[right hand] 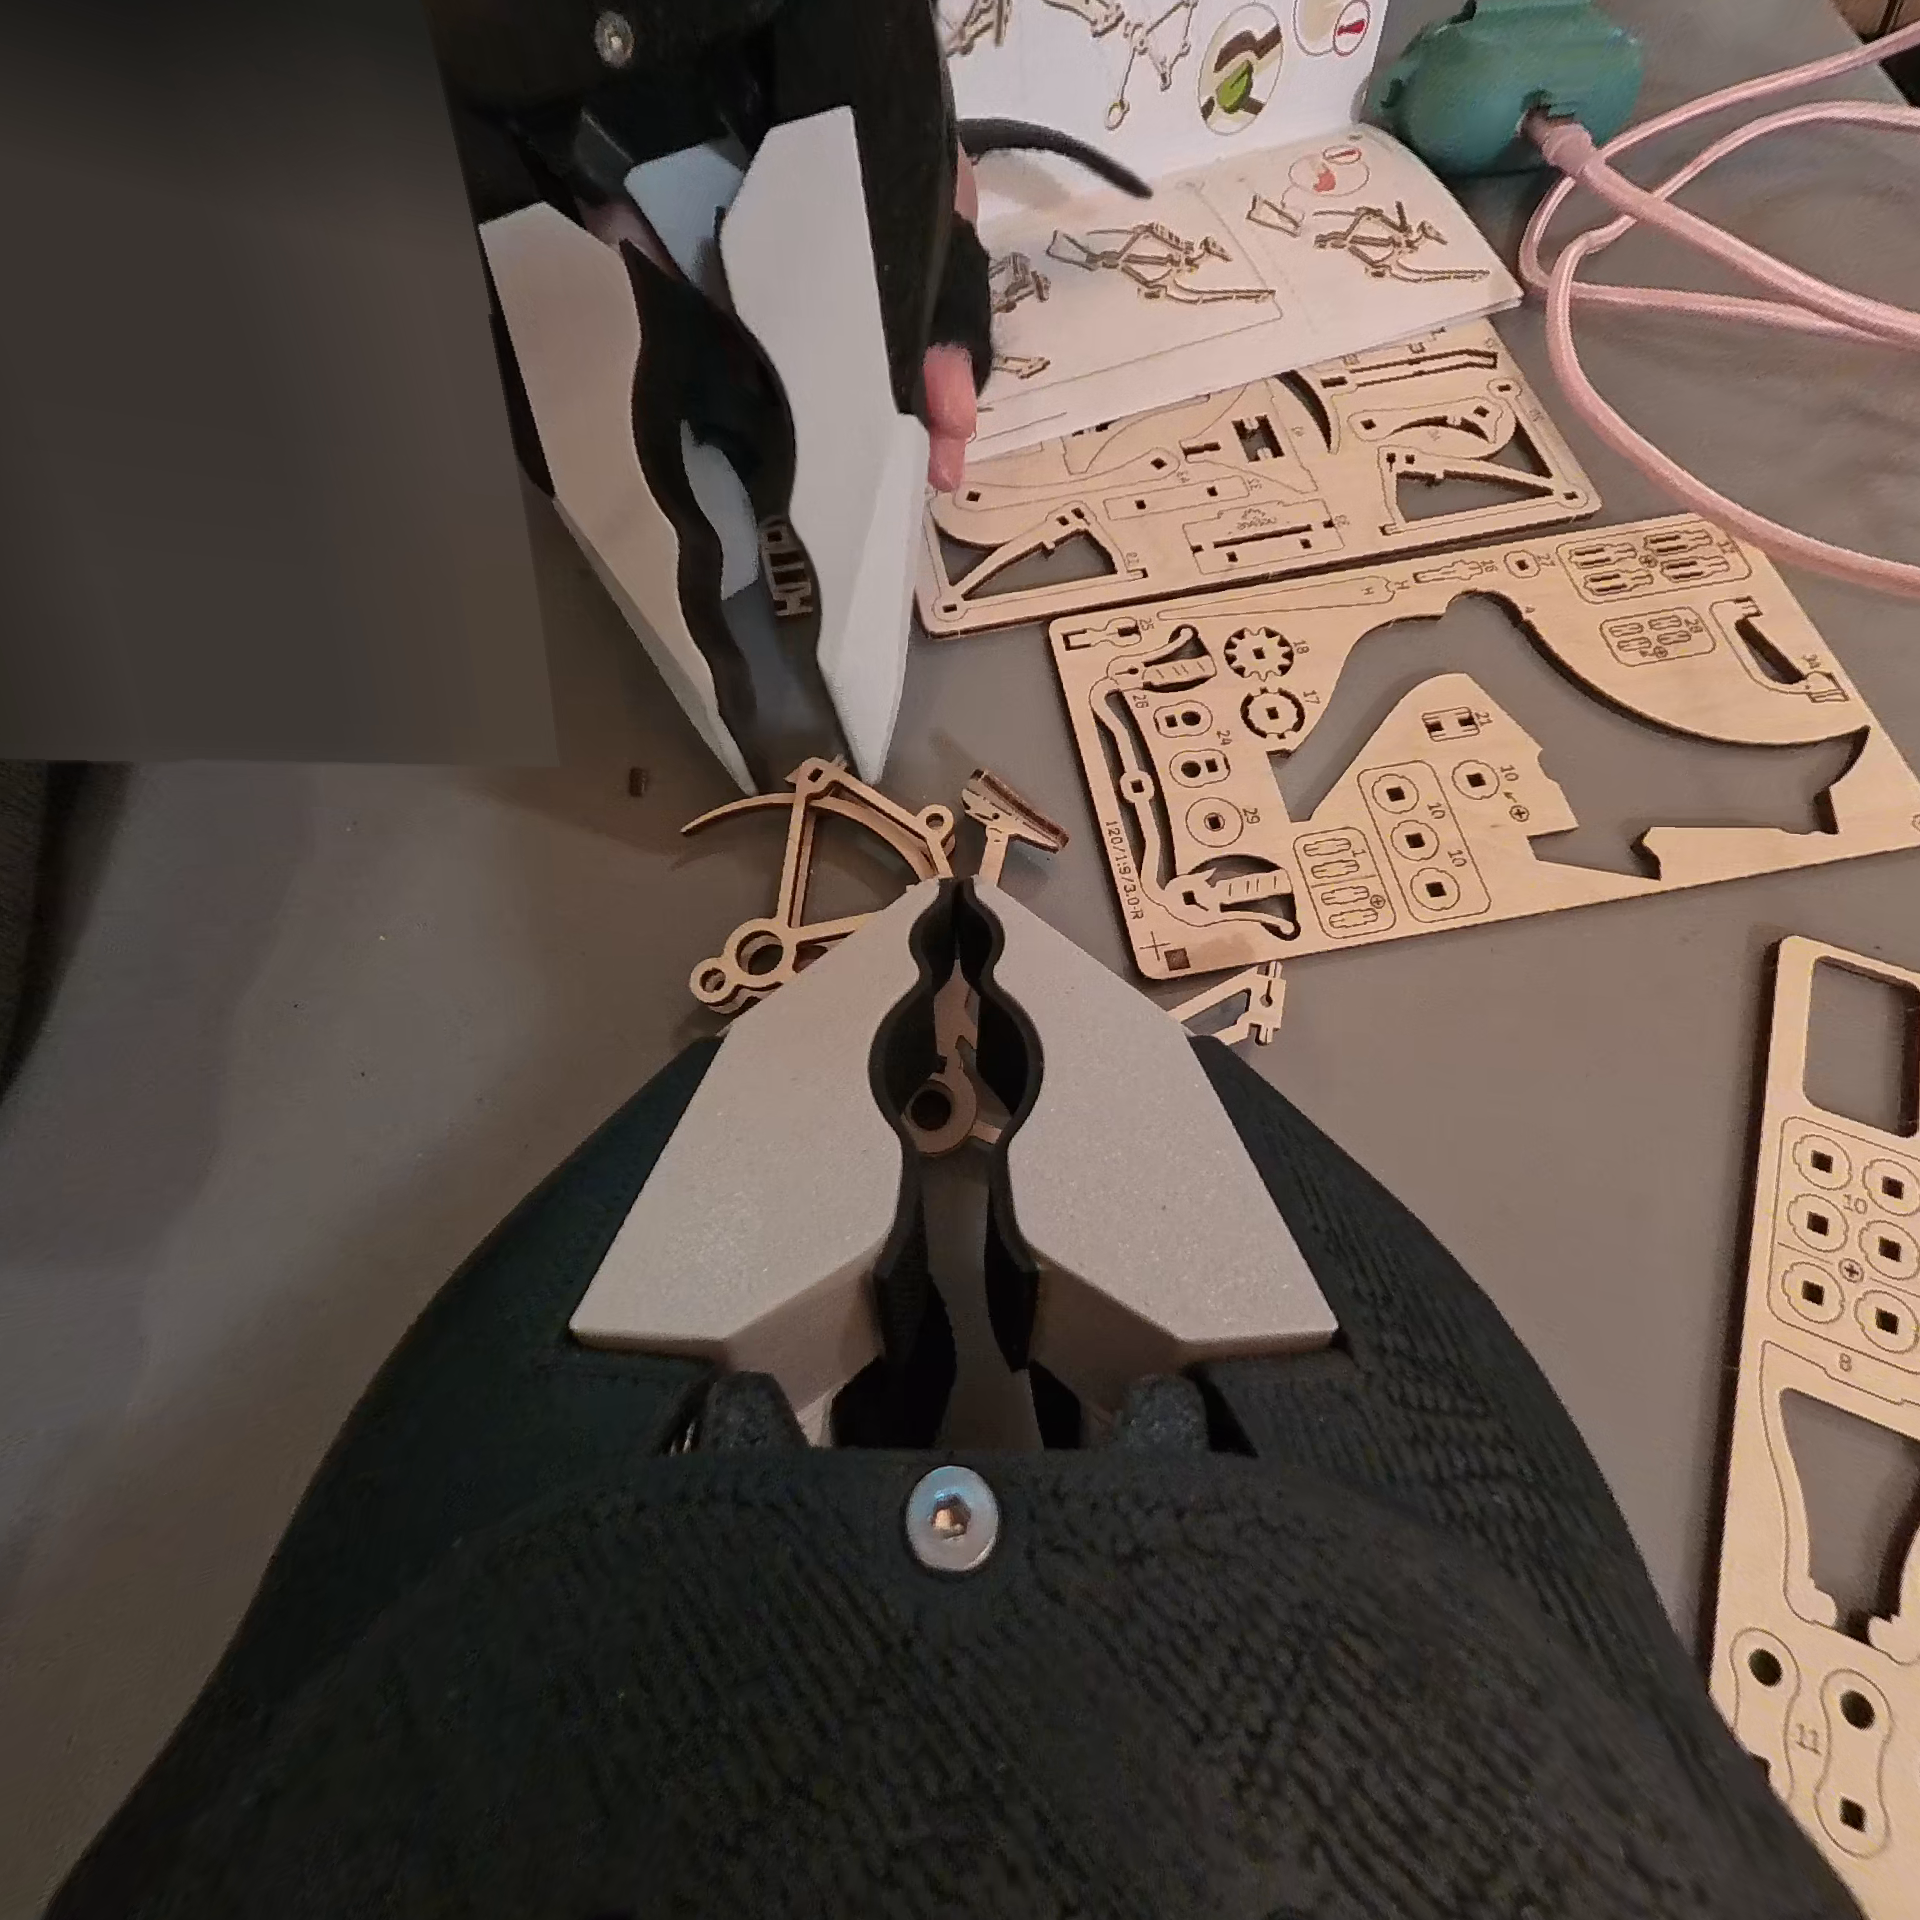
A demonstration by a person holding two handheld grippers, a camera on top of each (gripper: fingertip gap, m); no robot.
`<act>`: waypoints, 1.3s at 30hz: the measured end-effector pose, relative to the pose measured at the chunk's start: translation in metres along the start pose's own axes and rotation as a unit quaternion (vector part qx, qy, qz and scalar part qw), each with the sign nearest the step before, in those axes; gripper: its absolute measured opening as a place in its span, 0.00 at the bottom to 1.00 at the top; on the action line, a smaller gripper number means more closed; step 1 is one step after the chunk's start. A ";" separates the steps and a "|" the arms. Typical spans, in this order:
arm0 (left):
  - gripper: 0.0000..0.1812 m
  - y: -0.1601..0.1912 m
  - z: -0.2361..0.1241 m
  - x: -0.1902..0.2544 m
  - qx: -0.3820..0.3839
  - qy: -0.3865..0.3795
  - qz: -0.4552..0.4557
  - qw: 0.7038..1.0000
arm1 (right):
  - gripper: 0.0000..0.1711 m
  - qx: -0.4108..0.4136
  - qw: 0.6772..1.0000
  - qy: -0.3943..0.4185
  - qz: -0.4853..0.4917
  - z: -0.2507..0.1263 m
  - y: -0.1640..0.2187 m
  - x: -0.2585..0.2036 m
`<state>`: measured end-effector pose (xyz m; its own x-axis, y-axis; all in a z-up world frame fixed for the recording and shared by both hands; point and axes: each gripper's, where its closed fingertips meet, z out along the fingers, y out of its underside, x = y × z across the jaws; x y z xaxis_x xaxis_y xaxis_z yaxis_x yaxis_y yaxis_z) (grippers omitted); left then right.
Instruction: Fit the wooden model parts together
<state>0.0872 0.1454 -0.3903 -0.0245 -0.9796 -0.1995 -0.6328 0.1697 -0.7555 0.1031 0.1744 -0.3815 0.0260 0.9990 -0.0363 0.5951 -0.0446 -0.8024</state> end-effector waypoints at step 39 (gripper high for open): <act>0.07 0.000 0.001 -0.002 0.009 0.001 -0.049 0.999 | 0.00 0.010 1.000 0.000 -0.009 0.001 -0.001 0.001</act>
<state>0.0879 0.1471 -0.3905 0.0346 -0.9918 -0.1234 -0.6187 0.0756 -0.7819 0.1023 0.1754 -0.3813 0.0147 0.9997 -0.0217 0.5785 -0.0262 -0.8153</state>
